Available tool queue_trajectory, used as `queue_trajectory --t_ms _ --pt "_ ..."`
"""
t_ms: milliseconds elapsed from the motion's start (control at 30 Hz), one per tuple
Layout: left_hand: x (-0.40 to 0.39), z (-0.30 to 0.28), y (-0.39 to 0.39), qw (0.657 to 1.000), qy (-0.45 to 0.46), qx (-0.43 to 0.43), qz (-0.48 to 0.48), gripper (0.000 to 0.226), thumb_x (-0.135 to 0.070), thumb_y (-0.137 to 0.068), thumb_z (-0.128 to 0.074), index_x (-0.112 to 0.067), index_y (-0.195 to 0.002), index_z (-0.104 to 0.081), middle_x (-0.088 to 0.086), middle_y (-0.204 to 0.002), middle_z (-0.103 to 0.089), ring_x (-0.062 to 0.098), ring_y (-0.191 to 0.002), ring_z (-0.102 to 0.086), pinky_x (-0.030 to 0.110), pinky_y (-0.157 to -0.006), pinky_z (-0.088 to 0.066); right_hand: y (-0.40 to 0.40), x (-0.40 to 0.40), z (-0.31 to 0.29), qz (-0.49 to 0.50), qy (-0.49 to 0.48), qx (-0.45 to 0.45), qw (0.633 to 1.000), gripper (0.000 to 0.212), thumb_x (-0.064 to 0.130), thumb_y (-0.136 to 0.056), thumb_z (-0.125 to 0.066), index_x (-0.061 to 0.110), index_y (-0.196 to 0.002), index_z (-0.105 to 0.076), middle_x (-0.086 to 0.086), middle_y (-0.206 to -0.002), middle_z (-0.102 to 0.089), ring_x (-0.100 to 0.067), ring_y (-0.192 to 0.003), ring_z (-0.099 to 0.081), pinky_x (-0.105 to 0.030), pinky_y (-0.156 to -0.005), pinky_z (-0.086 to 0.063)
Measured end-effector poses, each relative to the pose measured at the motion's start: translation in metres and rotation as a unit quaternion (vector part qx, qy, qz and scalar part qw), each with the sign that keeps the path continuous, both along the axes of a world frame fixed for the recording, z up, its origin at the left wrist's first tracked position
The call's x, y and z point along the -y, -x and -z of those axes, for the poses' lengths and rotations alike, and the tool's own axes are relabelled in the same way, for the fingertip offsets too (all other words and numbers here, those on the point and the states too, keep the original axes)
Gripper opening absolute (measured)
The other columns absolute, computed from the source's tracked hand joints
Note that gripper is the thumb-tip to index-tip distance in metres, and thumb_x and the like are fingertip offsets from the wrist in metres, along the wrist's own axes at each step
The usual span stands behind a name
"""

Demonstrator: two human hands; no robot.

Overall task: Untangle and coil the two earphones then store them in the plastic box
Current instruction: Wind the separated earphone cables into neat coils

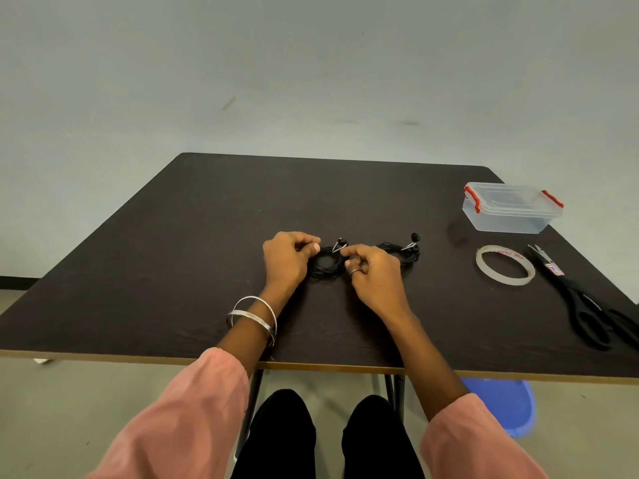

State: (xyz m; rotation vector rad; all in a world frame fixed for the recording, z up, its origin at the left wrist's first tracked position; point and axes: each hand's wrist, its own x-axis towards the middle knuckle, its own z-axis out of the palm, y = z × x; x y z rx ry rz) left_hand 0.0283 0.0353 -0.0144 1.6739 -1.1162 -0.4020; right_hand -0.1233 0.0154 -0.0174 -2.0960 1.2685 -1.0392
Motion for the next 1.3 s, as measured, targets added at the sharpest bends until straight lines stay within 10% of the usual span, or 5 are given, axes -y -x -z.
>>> queue_trajectory --t_ms 333,600,933,1300 --pt "-0.006 -0.003 0.004 0.999 0.025 -0.013 -0.02 0.008 -0.021 -0.081 -0.074 -0.016 -0.084 -0.078 -0.002 -0.082 -0.075 0.007 -0.078 -0.068 0.033 -0.088 -0.054 0.0 -0.001 0.0 0.007 0.011 0.007 1.0 0.022 0.002 -0.089 -0.056 0.011 -0.103 -0.071 -0.002 -0.072 -0.062 -0.009 -0.064 -0.052 -0.021 -0.07 -0.043" --pt "-0.009 -0.001 0.002 0.998 -0.035 0.053 -0.006 0.047 -0.067 -0.065 -0.068 -0.026 -0.087 -0.076 -0.009 -0.086 -0.072 0.016 -0.097 -0.063 0.041 -0.087 -0.052 -0.002 -0.001 -0.001 -0.028 0.028 -0.074 0.996 0.027 0.012 -0.088 -0.064 0.016 -0.115 -0.068 -0.001 -0.081 -0.053 -0.005 -0.066 -0.045 -0.021 -0.071 -0.036" --pt "-0.012 -0.006 -0.011 0.983 -0.094 0.16 -0.009 0.021 -0.019 -0.084 -0.066 -0.012 -0.102 -0.075 0.008 -0.087 -0.075 0.021 -0.092 -0.068 0.034 -0.086 -0.053 -0.008 0.002 -0.008 -0.062 0.059 -0.271 0.959 0.038 0.023 -0.1 -0.041 0.027 -0.137 -0.049 -0.01 -0.109 -0.052 -0.029 -0.102 -0.054 -0.035 -0.076 -0.045" --pt "-0.002 0.005 -0.022 0.975 -0.083 0.205 -0.017 0.016 -0.019 -0.088 -0.063 -0.022 -0.099 -0.074 0.006 -0.1 -0.065 0.021 -0.091 -0.065 0.026 -0.071 -0.038 -0.005 0.002 -0.016 -0.076 0.08 -0.352 0.93 0.041 0.013 -0.1 -0.037 0.028 -0.137 -0.045 -0.011 -0.109 -0.047 -0.033 -0.095 -0.056 -0.04 -0.076 -0.047"
